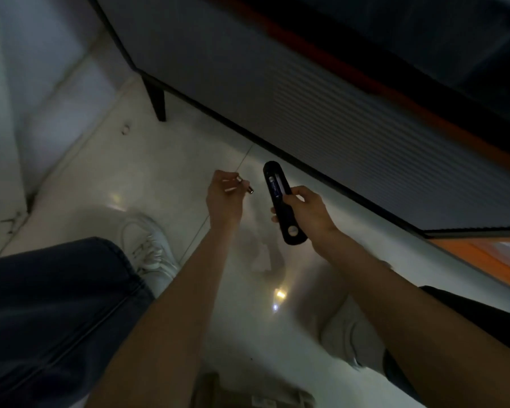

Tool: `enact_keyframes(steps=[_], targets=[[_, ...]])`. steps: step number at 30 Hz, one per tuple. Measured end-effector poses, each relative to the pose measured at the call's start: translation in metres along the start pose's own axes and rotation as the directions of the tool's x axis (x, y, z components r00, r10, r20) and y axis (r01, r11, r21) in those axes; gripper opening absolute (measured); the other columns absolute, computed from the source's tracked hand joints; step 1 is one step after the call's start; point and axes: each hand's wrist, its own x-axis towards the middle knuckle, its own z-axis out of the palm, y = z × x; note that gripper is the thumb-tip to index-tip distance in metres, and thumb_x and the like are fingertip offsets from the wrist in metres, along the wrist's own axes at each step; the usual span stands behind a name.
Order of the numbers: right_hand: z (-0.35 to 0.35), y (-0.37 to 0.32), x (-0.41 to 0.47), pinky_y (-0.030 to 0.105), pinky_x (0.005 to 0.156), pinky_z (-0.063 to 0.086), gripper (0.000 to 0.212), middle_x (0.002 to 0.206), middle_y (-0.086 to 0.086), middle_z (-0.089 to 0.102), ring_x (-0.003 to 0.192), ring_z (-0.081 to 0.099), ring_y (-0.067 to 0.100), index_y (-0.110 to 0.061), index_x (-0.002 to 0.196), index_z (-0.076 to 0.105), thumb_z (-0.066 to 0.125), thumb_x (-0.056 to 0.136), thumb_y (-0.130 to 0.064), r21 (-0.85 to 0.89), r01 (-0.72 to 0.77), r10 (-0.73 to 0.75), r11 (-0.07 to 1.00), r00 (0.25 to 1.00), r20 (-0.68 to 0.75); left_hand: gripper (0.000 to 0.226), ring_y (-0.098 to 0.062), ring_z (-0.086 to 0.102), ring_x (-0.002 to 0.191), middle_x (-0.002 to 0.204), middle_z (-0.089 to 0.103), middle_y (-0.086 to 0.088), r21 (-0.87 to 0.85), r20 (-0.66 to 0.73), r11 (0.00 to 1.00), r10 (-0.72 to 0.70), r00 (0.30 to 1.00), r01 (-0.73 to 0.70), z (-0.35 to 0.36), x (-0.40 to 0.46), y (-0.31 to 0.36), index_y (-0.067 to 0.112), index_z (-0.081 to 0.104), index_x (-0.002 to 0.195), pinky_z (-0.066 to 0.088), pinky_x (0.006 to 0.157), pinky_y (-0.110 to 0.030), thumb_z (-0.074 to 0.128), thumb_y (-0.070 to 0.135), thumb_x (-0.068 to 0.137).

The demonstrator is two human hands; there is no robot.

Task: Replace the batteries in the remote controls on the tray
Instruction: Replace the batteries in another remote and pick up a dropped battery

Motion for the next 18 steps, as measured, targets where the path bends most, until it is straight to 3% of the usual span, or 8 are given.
enact_keyframes(steps=[3, 6, 10, 13, 16, 18], targets=[[-0.003, -0.018, -0.031, 0.048, 0.076, 0.051, 0.014, 0.079, 0.011, 0.068, 0.067, 0.065, 0.026, -0.009, 0.106, 0.055, 0.045, 0.097, -0.011, 0.053, 0.043, -0.043, 0.998, 0.999, 0.0, 0.018, -0.013, 0.059, 0.077, 0.082, 0.06, -0.003, -0.138, 0.0, 0.984, 0.11, 0.994, -0.109, -0.006, -0.024, 0.046, 0.012, 0.055, 0.082, 0.052, 0.069, -0.025, 0.065, -0.002, 0.081], [-0.008, -0.041, -0.069, 0.04, 0.066, 0.054, 0.019, 0.081, 0.014, 0.067, 0.067, 0.064, 0.025, -0.006, 0.113, 0.054, 0.044, 0.096, -0.007, 0.14, 0.11, -0.112, 0.984, 0.994, 0.01, 0.022, -0.014, 0.06, 0.081, 0.082, 0.061, 0.002, -0.146, 0.021, 0.969, 0.206, 0.978, -0.201, -0.016, -0.048, 0.09, 0.018, 0.053, 0.076, 0.051, 0.077, -0.036, 0.068, 0.002, 0.079], [-0.019, -0.075, -0.123, 0.046, 0.072, 0.056, 0.021, 0.09, 0.022, 0.066, 0.071, 0.065, 0.029, -0.002, 0.115, 0.053, 0.044, 0.096, -0.005, 0.221, 0.228, -0.235, 0.948, 0.972, 0.004, 0.027, 0.0, 0.06, 0.074, 0.078, 0.061, 0.01, -0.021, 0.103, 0.937, 0.348, 0.932, -0.348, -0.028, -0.081, 0.158, 0.024, 0.049, 0.073, 0.048, 0.071, -0.017, 0.069, 0.008, 0.079], [-0.03, -0.097, -0.158, 0.042, 0.065, 0.056, 0.015, 0.085, 0.019, 0.066, 0.069, 0.065, 0.027, -0.004, 0.109, 0.056, 0.048, 0.097, -0.008, 0.246, 0.316, -0.32, 0.917, 0.947, -0.024, 0.029, -0.01, 0.061, 0.072, 0.075, 0.062, 0.006, 0.086, 0.17, 0.853, 0.497, 0.851, -0.515, -0.03, -0.102, 0.206, 0.02, 0.046, 0.07, 0.046, 0.067, -0.019, 0.072, 0.009, 0.077], [-0.044, -0.115, -0.185, 0.043, 0.066, 0.056, 0.017, 0.082, 0.018, 0.066, 0.065, 0.065, 0.025, -0.005, 0.11, 0.058, 0.05, 0.096, -0.011, 0.275, 0.368, -0.365, 0.888, 0.929, -0.067, 0.026, -0.007, 0.059, 0.065, 0.074, 0.065, 0.001, 0.184, 0.23, 0.73, 0.619, 0.751, -0.658, -0.027, -0.121, 0.245, 0.012, 0.048, 0.073, 0.042, 0.062, -0.013, 0.074, 0.01, 0.075], [-0.055, -0.125, -0.198, 0.042, 0.063, 0.058, 0.019, 0.079, 0.017, 0.065, 0.062, 0.065, 0.023, -0.004, 0.112, 0.058, 0.05, 0.097, -0.012, 0.304, 0.39, -0.382, 0.869, 0.92, -0.089, 0.025, -0.012, 0.06, 0.068, 0.077, 0.066, -0.003, 0.229, 0.275, 0.638, 0.682, 0.678, -0.735, -0.021, -0.13, 0.265, 0.012, 0.049, 0.073, 0.046, 0.066, -0.021, 0.074, 0.01, 0.075]])
